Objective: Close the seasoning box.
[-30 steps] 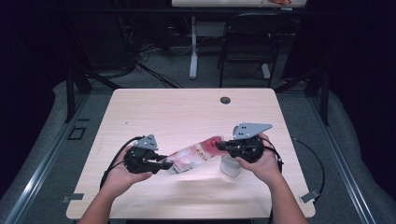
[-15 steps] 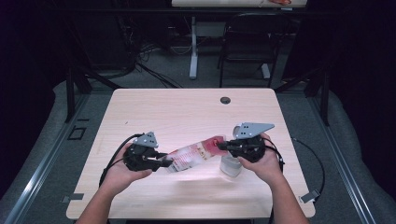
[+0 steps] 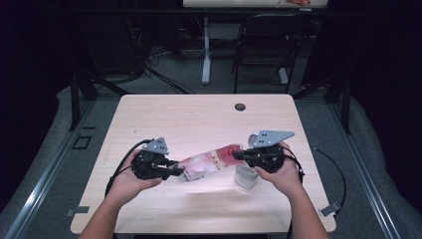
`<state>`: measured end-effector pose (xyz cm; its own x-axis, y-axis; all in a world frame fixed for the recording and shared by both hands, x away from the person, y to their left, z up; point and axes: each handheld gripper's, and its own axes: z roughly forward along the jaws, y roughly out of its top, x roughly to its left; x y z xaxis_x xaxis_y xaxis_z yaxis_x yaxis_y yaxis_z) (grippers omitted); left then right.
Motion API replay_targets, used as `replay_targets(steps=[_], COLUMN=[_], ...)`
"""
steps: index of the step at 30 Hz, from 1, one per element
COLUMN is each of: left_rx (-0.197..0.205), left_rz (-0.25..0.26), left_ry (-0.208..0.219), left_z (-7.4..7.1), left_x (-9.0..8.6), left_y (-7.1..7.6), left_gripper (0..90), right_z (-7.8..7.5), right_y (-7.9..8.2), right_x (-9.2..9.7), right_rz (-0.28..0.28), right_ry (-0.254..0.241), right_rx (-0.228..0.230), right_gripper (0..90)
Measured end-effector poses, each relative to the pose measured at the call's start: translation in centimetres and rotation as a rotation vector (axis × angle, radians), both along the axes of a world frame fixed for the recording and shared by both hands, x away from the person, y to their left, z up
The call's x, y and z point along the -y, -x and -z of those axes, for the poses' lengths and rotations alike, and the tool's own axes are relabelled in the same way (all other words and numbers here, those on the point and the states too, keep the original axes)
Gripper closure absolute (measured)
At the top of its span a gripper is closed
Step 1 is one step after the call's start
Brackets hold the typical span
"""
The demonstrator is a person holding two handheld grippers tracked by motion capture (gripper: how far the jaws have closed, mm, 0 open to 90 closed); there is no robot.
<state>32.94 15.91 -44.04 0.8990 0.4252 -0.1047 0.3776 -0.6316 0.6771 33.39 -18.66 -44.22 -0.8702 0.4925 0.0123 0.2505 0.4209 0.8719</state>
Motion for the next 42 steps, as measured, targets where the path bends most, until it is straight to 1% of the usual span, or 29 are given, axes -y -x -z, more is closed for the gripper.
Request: replay_targets(steps=[4,15,23,32,34,38,42], left_rx=[0.003,0.011,0.016,0.023,0.027,0.03,0.027], left_rz=[0.005,0.017,0.023,0.03,0.031,0.032,0.031], left_ry=[-0.005,-0.029,-0.032,-0.033,-0.036,-0.041,-0.037], left_z=[-0.2,-1.5,-2.2,-3.1,-3.3,-3.6,-3.7], left_x=[0.1,0.5,0.7,0.9,1.0,1.2,1.2], left_y=[-0.1,-0.5,-0.8,-0.9,-0.9,-1.1,-1.2], left_gripper=[72.7,73.1,73.4,73.8,73.8,74.0,74.2], right_z=[0.0,-0.1,-0.1,-0.1,-0.1,0.0,0.0], right_y=[0.0,-0.1,-0.1,-0.1,-0.2,-0.2,-0.3], right_x=[0.1,0.5,0.7,1.1,1.2,1.3,1.4], right_rz=[0.0,0.013,0.022,0.035,0.037,0.043,0.045], right_ry=[0.002,-0.001,0.005,-0.001,0.005,-0.005,-0.002], right_rx=[-0.001,-0.005,-0.005,-0.009,-0.008,-0.014,-0.013], right_gripper=[88.7,88.6,88.5,88.0,87.8,87.7,87.5])
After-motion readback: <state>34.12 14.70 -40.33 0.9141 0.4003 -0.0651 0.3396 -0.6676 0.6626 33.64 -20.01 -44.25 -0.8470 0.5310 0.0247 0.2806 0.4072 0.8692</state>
